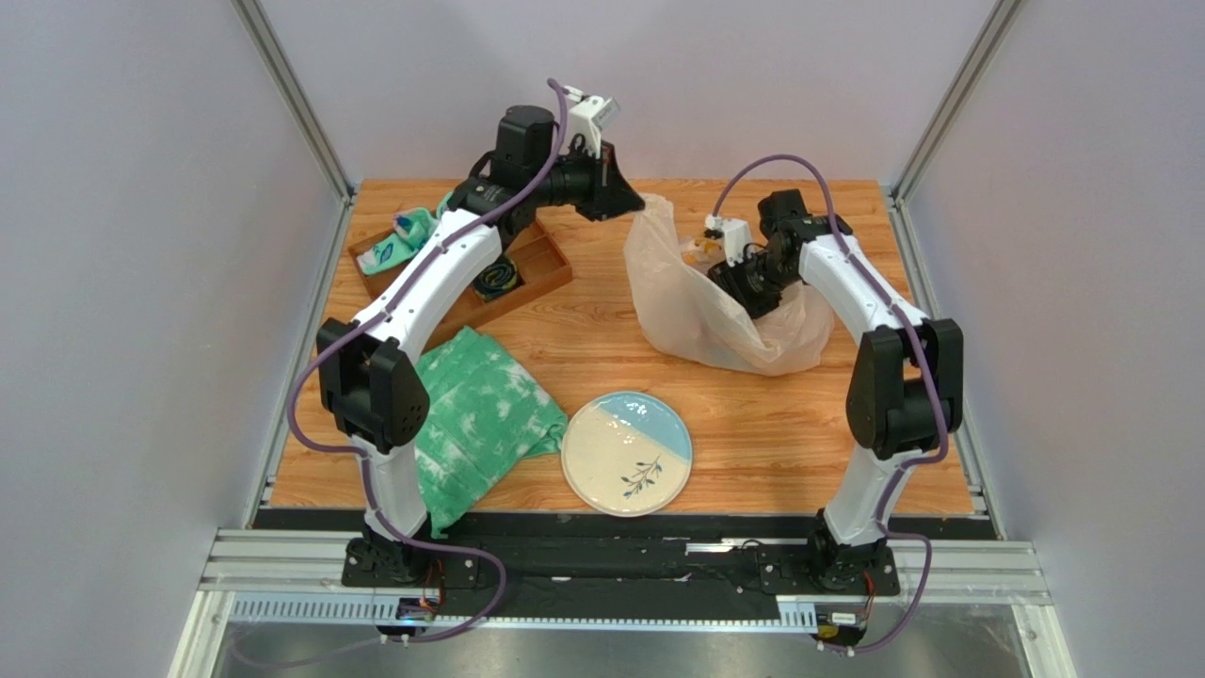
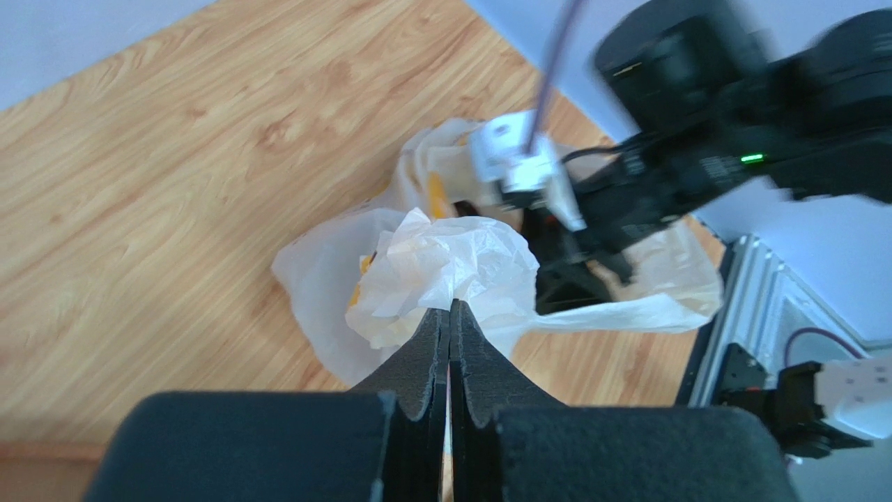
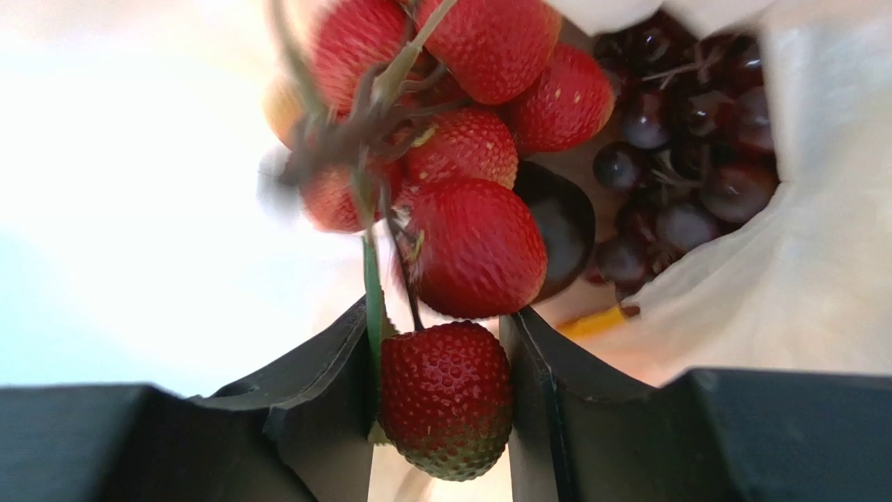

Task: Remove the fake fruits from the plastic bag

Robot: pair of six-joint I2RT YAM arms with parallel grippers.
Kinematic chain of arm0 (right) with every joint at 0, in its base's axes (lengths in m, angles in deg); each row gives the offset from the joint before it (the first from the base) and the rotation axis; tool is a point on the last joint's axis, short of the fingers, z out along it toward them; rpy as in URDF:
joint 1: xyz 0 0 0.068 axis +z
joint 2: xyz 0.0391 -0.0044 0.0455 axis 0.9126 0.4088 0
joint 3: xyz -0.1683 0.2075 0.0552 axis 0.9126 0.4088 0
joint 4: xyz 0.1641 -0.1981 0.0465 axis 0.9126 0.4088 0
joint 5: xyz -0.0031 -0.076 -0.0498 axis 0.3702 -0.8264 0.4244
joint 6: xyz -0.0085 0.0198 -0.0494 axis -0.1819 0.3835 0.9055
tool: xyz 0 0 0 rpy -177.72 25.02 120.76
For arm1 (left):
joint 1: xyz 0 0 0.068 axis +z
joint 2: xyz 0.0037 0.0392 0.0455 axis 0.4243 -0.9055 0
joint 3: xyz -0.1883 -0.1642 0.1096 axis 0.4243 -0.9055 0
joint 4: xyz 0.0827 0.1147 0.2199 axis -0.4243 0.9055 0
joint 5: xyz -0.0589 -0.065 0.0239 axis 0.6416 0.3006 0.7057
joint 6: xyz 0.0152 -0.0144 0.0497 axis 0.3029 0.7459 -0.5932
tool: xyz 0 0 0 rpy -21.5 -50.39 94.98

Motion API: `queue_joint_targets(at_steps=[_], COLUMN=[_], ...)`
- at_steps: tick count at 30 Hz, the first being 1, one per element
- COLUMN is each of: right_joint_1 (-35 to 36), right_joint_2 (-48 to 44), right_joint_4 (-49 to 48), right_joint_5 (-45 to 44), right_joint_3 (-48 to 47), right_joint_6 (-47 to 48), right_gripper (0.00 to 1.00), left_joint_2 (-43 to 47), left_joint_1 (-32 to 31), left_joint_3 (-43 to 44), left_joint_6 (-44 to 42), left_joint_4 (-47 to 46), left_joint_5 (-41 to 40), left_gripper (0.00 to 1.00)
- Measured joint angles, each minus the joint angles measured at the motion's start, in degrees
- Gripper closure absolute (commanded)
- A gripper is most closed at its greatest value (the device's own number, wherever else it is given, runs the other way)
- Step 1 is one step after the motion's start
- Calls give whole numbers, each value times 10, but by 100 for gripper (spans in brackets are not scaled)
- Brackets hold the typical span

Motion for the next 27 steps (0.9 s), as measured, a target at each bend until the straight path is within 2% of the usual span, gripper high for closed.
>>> queue_joint_targets(at_steps=[10, 11, 12, 13, 14, 16, 22, 27], right_joint_1=[0, 0, 0, 0, 0, 0, 7, 23], right_joint_2=[-241, -252, -257, -260, -260, -256, -234, -240], right_joint_4=[-15, -20, -23, -26, -31, -42, -54, -56], right_joint_5=[18, 19, 19, 19, 18, 16, 10, 10], right_joint_3=[-19, -26, -33, -41, -44, -48, -110, -192], right_joint_6=[10, 8, 7, 5, 0, -14, -47, -48], right_gripper=[83, 83, 83, 83, 84, 84, 84, 83], left_joint_2=[-4, -4, -4, -4, -4, -3, 43, 195], left_joint_1=[4, 4, 4, 4, 4, 4, 5, 6], left_joint_3=[-25, -25, -25, -25, -25, -25, -28, -79], left_joint_6=[-15, -15, -15, -13, -17, -21, -56, -85], left_joint_4=[26, 25, 26, 26, 28, 31, 103, 138], left_joint_5=[-24, -22, -19, -14, -9, 4, 10, -11], left_gripper=[98, 80, 70, 54, 45, 35, 31, 30])
